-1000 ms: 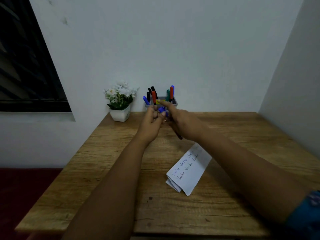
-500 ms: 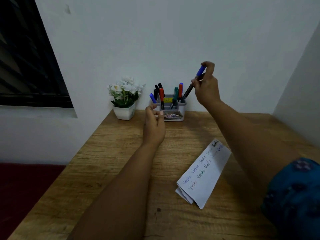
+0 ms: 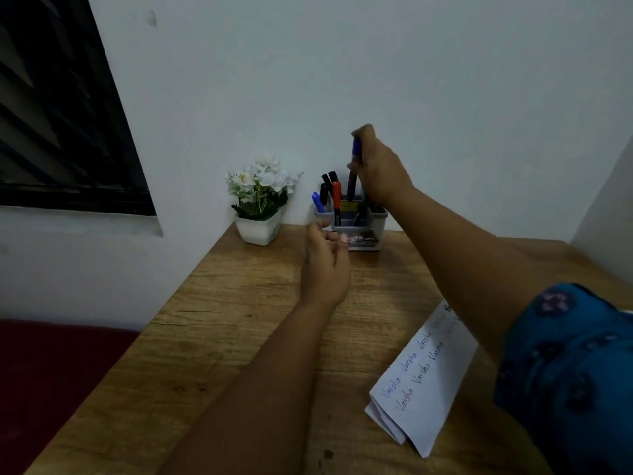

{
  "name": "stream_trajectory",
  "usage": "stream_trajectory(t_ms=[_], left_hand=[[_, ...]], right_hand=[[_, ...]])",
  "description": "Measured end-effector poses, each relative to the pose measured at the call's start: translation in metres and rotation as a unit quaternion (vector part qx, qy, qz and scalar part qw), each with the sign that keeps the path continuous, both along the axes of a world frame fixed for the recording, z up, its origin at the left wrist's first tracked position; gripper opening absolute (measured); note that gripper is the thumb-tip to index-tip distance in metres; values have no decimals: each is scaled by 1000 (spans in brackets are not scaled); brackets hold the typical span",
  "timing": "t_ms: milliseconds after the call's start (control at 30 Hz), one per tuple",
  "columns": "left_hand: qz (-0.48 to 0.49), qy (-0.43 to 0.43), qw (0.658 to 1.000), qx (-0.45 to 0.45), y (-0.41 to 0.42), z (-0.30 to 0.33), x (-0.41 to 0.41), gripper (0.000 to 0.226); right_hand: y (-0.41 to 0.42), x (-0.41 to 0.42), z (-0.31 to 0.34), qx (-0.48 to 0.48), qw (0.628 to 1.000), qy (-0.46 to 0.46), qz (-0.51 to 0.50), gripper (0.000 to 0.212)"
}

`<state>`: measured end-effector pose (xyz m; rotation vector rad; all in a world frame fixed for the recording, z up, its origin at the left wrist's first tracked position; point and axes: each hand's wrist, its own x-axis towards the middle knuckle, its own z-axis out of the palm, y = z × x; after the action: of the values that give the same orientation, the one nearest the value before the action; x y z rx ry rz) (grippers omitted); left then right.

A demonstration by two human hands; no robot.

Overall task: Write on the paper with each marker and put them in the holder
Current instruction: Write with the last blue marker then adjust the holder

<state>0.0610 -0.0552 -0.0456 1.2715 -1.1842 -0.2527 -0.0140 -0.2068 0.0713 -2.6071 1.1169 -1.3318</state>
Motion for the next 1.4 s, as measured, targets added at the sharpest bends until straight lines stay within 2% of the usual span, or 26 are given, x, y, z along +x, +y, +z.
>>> stream_trajectory(t_ms=[133, 400, 467, 600, 667, 767, 833, 900, 967, 1033, 1100, 1167, 1233, 1333, 1400], left_hand=[[1, -2, 1000, 4, -1, -2, 0, 29], [-2, 1, 1000, 17, 0, -2, -1, 32], [-1, 2, 1000, 22, 0, -1, -1, 32], [5, -11, 1000, 26, 0, 0, -1, 34], [14, -11, 999, 28, 0, 0, -1, 35], [29, -7, 999, 40, 0, 0, 0, 41], [32, 21, 998, 55, 0, -2, 4, 50], [42, 87, 990, 99, -2, -2, 12, 67], [41, 144, 979, 138, -6, -2, 18, 78], [17, 128, 980, 149, -11, -2, 19, 76], [-3, 83, 984, 155, -16, -1, 17, 67], [-20, 15, 983, 180, -22, -2, 16, 60], [-32, -28, 975, 216, -26, -4, 16, 65], [-24, -10, 978, 206, -33, -3, 19, 60], [-23, -14, 978, 209, -35, 1, 21, 60]], right_hand=[[-9, 4, 8, -66, 993, 69, -73, 38], [-15, 11, 18, -121, 981, 121, -96, 35], [-18, 8, 15, -93, 980, 146, -94, 35], [-22, 5, 1, 36, 959, 252, -128, 32], [-22, -3, -3, 44, 972, 202, -108, 36], [-18, -27, -14, 75, 995, -20, -59, 40], [-10, -42, -31, 177, 968, -169, -55, 46], [-1, -51, -52, 311, 914, -253, -70, 49], [6, -60, -76, 412, 883, -204, -93, 60], [12, -66, -94, 470, 867, -143, -87, 79], [17, -71, -102, 495, 856, -137, -63, 90], [17, -72, -106, 493, 857, -150, -34, 91], [16, -70, -109, 481, 864, -148, -4, 90], [21, -63, -111, 453, 884, -109, 34, 89], [22, -56, -110, 425, 898, -104, 47, 80]])
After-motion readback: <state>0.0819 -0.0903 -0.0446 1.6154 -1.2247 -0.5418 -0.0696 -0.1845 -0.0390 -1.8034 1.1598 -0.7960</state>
